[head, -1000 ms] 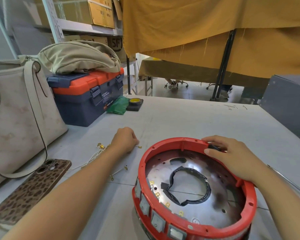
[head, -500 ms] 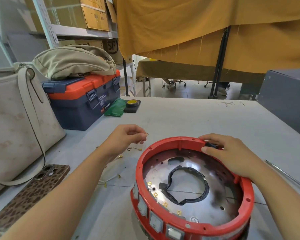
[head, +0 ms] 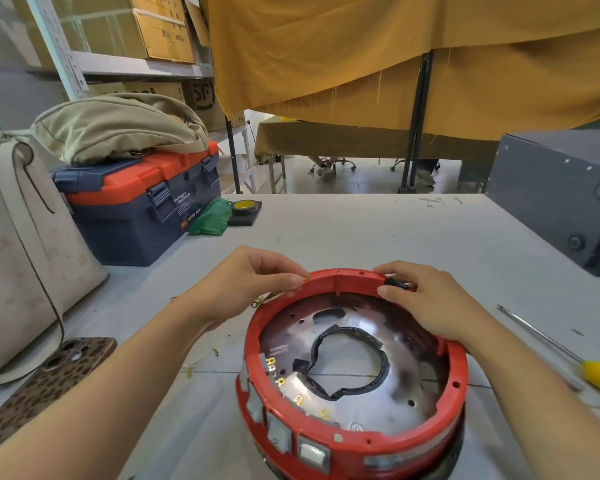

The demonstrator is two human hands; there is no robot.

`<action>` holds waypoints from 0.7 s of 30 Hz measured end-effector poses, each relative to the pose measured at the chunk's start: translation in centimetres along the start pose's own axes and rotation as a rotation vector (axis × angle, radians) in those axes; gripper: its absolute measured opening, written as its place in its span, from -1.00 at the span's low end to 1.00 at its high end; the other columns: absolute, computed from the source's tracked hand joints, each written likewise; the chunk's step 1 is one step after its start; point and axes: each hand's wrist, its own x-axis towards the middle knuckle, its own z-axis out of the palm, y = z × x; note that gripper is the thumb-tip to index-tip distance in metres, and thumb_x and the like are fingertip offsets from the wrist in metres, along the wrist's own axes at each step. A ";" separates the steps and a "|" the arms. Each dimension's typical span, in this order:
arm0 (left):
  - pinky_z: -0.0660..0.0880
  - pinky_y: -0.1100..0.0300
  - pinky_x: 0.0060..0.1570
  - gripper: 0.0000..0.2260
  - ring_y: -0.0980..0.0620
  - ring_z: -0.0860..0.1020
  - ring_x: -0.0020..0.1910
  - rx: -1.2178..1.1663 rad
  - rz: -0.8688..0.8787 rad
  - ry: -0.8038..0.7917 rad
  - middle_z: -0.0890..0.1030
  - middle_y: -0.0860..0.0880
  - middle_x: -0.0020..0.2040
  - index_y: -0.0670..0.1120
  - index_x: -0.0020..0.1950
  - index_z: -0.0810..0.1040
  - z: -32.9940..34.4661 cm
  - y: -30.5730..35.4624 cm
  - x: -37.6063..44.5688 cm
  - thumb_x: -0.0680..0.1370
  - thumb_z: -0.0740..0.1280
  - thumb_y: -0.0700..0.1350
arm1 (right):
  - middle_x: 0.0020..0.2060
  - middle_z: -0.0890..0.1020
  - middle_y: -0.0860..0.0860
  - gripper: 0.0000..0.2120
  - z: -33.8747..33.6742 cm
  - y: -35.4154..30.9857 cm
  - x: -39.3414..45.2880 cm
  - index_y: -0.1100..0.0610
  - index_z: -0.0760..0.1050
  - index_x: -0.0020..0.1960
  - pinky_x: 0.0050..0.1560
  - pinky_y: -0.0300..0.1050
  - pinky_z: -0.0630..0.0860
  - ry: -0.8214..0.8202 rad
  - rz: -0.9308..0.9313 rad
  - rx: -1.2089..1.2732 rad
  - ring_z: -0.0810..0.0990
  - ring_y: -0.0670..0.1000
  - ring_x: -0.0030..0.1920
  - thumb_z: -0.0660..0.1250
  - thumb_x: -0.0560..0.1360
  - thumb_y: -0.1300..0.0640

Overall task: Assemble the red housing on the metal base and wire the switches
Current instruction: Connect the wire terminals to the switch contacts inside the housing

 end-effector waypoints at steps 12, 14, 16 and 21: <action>0.42 0.40 -0.31 -0.95 0.22 0.51 -0.37 0.562 0.135 -0.124 0.64 0.06 -0.31 0.00 -0.15 0.65 6.6 2.7 2.1 0.48 0.40 -0.11 | -0.14 0.67 -0.10 -0.85 -1.1 1.2 -0.3 -0.06 0.64 -0.02 0.05 -0.20 0.48 -0.127 0.071 0.268 0.59 -0.09 -0.09 0.29 0.54 0.02; 0.42 0.40 -0.31 -0.95 0.25 0.49 -0.37 0.613 0.118 -0.147 0.61 0.12 -0.35 0.01 -0.16 0.64 7.3 2.7 2.3 0.48 0.40 -0.13 | -0.21 0.67 -0.08 -0.85 -1.2 1.4 -0.4 0.00 0.66 -0.06 -0.02 -0.23 0.50 -0.150 0.098 0.348 0.58 -0.10 -0.17 0.31 0.53 0.06; 0.44 0.33 -0.23 -0.93 0.17 0.53 -0.31 0.649 0.101 -0.160 0.61 0.09 -0.33 0.01 -0.17 0.64 7.9 2.7 2.7 0.47 0.39 -0.14 | -0.28 0.66 -0.10 -0.86 -1.4 1.5 -0.5 0.05 0.67 -0.10 -0.14 -0.30 0.47 -0.143 0.120 0.407 0.57 -0.13 -0.25 0.33 0.52 0.10; 0.41 0.38 -0.28 -0.92 0.13 0.54 -0.27 0.713 0.094 -0.135 0.63 0.04 -0.27 0.03 -0.18 0.63 8.7 3.1 3.6 0.47 0.39 -0.15 | -0.23 0.68 -0.06 -0.86 -0.9 1.4 -0.7 0.04 0.67 -0.12 -0.12 -0.23 0.50 -0.096 0.142 0.428 0.60 -0.09 -0.21 0.33 0.50 0.10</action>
